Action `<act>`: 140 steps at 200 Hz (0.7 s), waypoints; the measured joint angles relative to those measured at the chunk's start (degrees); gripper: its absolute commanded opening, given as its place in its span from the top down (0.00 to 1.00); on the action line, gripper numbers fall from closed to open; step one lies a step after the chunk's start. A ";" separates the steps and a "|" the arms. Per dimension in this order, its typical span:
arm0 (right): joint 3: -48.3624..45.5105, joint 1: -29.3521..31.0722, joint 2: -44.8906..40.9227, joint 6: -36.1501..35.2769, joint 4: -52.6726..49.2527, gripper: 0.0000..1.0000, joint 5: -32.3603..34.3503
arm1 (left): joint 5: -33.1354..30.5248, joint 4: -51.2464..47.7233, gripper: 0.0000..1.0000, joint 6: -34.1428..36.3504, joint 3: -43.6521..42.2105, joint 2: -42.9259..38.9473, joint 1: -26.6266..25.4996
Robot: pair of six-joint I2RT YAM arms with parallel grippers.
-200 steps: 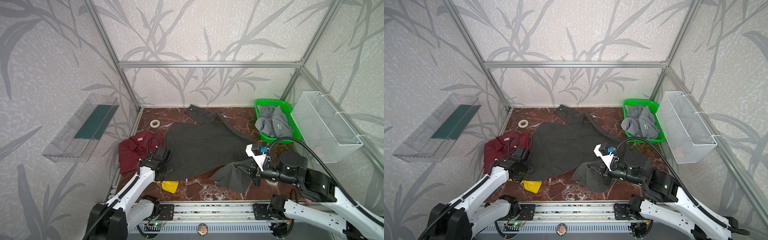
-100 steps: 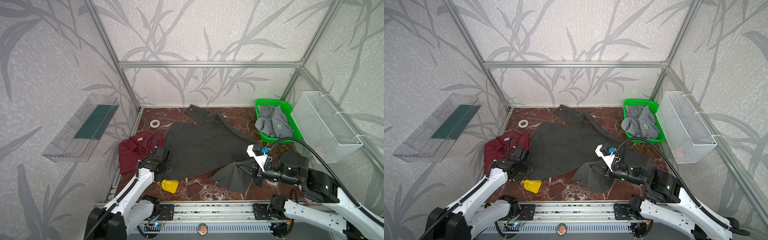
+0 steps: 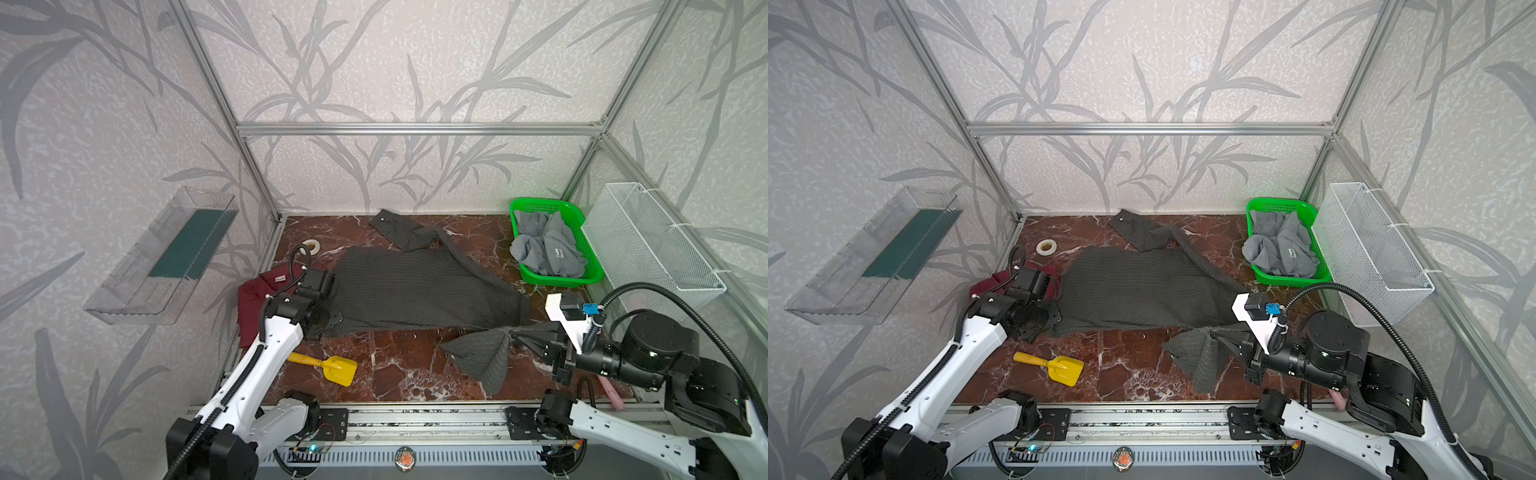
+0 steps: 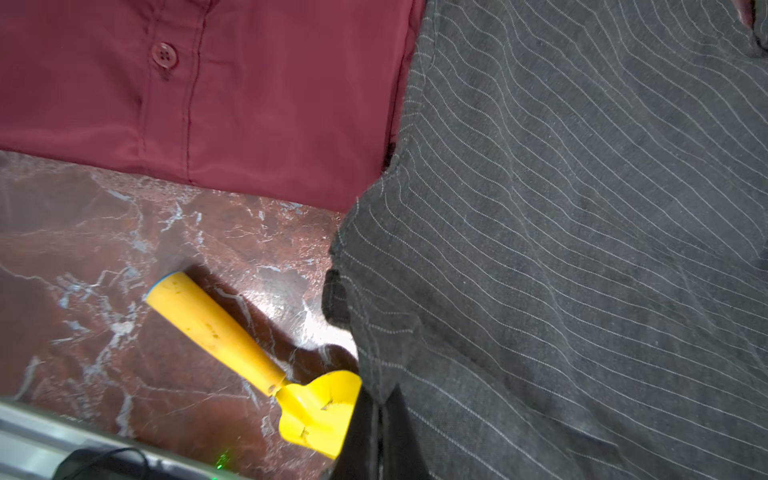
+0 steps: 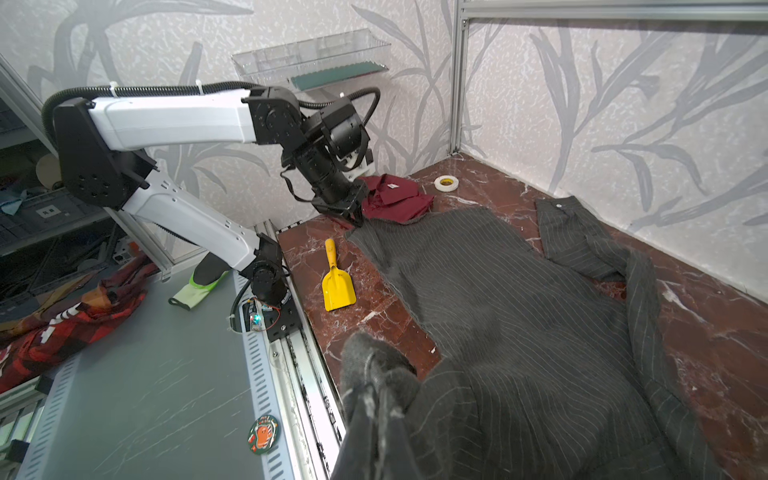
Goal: Fold and stack the long sleeve shirts
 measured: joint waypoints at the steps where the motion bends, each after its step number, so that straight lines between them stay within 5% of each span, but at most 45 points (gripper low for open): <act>1: 0.00 0.00 0.00 0.11 -0.17 1.00 0.00 | 0.07 -0.15 1.00 0.09 0.17 0.02 0.04; 88: -1.49 -1.44 6.56 4.42 -4.35 1.00 11.56 | 4.33 -3.74 1.00 2.97 1.92 5.88 0.87; 108: -1.49 -8.04 9.35 5.22 -3.87 1.00 11.32 | 5.27 -2.97 1.00 2.97 1.81 7.37 1.11; 140: -1.49 -25.99 14.34 8.46 -1.01 1.00 1.99 | 5.68 -1.79 1.00 2.86 1.66 10.95 1.27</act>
